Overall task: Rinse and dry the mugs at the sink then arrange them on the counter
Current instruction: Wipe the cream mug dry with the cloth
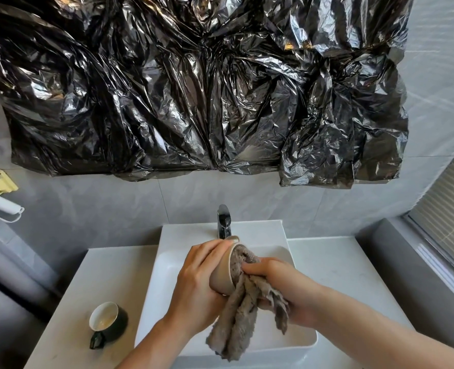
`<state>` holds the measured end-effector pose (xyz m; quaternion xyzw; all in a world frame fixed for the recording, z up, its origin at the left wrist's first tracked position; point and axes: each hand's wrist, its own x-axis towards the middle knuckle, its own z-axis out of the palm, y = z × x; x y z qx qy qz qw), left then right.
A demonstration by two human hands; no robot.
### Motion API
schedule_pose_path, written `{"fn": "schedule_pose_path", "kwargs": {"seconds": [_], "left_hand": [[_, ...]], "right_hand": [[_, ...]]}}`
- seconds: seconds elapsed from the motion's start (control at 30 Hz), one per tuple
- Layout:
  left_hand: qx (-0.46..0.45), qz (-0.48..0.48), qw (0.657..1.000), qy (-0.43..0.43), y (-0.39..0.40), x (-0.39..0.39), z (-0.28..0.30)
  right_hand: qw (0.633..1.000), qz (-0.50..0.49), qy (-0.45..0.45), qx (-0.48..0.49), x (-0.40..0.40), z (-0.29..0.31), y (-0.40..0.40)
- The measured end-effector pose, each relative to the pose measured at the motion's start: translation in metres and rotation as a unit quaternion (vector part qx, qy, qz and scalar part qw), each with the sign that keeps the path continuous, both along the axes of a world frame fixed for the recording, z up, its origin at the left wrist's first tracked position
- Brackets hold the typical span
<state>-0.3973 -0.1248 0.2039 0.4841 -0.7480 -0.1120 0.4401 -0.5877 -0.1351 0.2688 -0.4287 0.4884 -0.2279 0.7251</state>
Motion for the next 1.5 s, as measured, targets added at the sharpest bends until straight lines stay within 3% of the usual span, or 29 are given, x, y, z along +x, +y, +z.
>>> {"fn": "schedule_pose_path", "kwargs": {"seconds": [0.17,0.23,0.27,0.3,0.37,0.43,0.47,0.67,0.8,0.87,1.0,1.13,1.23,1.33,1.4,1.43,1.5], "left_hand": [[0.003,-0.005,1.0,-0.012,0.0,-0.003,-0.005],[-0.01,0.001,1.0,-0.014,-0.002,-0.003,-0.004],[-0.019,0.003,1.0,-0.015,-0.003,-0.002,-0.002],[-0.028,0.003,0.999,-0.018,-0.004,-0.001,-0.001],[-0.046,-0.006,0.998,-0.036,-0.008,0.0,-0.001],[-0.058,-0.02,0.997,-0.053,-0.011,0.002,-0.002],[-0.056,-0.022,0.997,-0.054,-0.012,0.003,-0.002],[-0.034,0.007,0.999,-0.022,-0.01,0.005,-0.001],[-0.027,0.024,0.999,0.009,-0.007,-0.001,0.005],[0.014,0.043,0.997,0.064,-0.009,-0.002,0.006],[0.18,0.104,0.938,0.276,-0.019,0.008,0.016],[0.285,0.065,0.871,0.394,-0.013,-0.002,0.021],[0.323,0.046,0.842,0.431,-0.006,-0.02,0.027],[0.363,0.05,0.806,0.464,-0.008,-0.021,0.03],[0.363,0.061,0.8,0.474,-0.005,-0.021,0.029],[0.351,0.069,0.806,0.471,-0.002,-0.023,0.028],[0.322,0.08,0.822,0.463,0.007,-0.028,0.028]], "right_hand": [[0.993,-0.066,-0.083,0.056,0.009,0.003,0.002],[0.996,-0.081,-0.041,0.0,0.015,0.002,0.003],[0.994,-0.076,0.013,-0.075,0.014,-0.001,0.002],[0.98,-0.055,0.079,-0.176,0.012,-0.002,0.001],[0.907,0.036,0.23,-0.352,0.008,-0.005,-0.001],[0.843,0.117,0.315,-0.42,0.004,-0.003,0.0],[0.83,0.143,0.33,-0.426,0.002,-0.004,0.001],[0.898,0.109,0.219,-0.365,-0.008,0.0,0.012],[0.933,0.012,0.129,-0.336,-0.011,-0.008,0.023],[0.941,-0.052,0.089,-0.323,-0.014,-0.01,0.029],[0.934,-0.202,0.024,-0.293,-0.015,-0.018,0.037],[0.919,-0.26,-0.008,-0.295,-0.003,-0.025,0.037],[0.91,-0.244,-0.03,-0.335,0.018,-0.037,0.042],[0.85,-0.219,0.04,-0.478,0.031,-0.048,0.051],[0.829,-0.207,0.071,-0.515,0.033,-0.053,0.052],[0.833,-0.216,0.066,-0.505,0.034,-0.054,0.053],[0.886,-0.259,0.012,-0.385,0.036,-0.046,0.049]]}}
